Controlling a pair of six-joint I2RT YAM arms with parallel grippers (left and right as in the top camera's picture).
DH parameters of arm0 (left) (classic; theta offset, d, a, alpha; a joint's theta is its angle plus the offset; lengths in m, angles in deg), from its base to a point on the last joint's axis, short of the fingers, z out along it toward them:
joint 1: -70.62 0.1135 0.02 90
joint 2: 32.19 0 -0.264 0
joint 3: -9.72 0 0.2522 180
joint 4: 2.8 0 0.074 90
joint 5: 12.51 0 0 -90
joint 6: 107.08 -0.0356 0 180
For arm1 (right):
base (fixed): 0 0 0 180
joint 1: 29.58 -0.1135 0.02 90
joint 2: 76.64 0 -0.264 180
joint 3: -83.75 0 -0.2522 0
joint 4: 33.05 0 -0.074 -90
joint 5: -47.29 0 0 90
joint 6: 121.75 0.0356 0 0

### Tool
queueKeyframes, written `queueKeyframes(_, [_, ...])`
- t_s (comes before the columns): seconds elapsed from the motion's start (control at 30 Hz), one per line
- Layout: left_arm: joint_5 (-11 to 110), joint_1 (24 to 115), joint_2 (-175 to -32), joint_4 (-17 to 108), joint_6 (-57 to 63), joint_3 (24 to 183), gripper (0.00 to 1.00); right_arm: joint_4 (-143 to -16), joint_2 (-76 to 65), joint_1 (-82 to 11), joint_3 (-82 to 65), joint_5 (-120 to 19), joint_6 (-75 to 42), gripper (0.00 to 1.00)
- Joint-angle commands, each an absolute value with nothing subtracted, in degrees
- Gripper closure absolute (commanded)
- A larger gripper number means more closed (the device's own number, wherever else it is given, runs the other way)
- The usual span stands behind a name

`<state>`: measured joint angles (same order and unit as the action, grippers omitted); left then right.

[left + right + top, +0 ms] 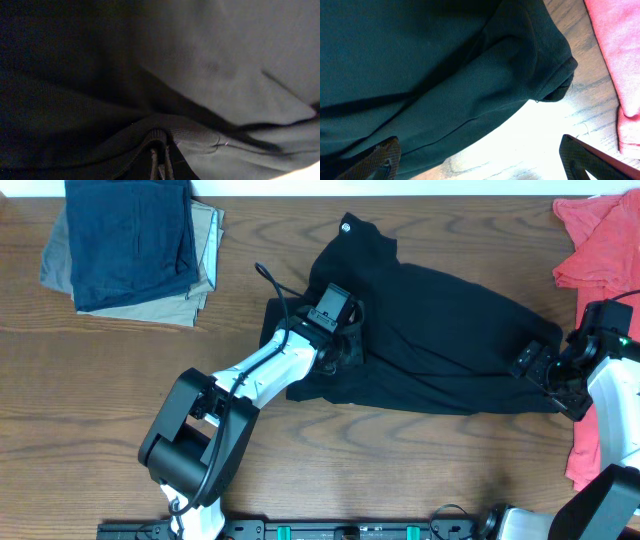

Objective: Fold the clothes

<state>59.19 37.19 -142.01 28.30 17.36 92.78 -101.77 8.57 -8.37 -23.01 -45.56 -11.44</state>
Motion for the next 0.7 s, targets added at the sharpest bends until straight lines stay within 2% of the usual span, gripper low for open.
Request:
queueKeyframes(0.0, [63.43, 37.41, -140.64, 26.97, 15.92, 93.89, 0.94, -101.64, 8.07, -8.21, -23.38, -45.52, -12.05, 0.01])
queueKeyframes(0.3, [69.66, 37.39, -140.64, 21.24, 15.92, 93.89, 0.93, -101.18, 8.68, -8.21, -23.4, -45.52, -11.59, 0.01])
queueKeyframes(0.33, [69.66, 37.39, -140.64, 20.76, 15.92, 93.89, 0.83, -101.2, 8.92, -8.21, -23.4, -45.56, -11.37, 0.01])
queueKeyframes(0.4, [69.62, 37.39, -140.64, 19.99, 15.41, 93.89, 0.44, -101.2, 9.69, -8.21, -23.4, -45.56, -11.13, 0.01])
queueKeyframes(0.47, [69.57, 37.41, -140.59, 20.17, 14.21, 93.92, 0.15, -101.2, 10.5, -8.21, -23.4, -45.56, -11.2, 0.01])
queueKeyframes(0.53, [68.96, 37.52, -139.81, 21.63, 13.93, 93.92, 0.06, -101.2, 11.63, -8.24, -23.4, -45.56, -11.24, 0.01])
queueKeyframes(0.67, [69.03, 37.52, -135.65, 27.6, 11.87, 93.92, 0.01, -101.23, 13.51, -8.21, -23.4, -45.56, -11.24, 0.01])
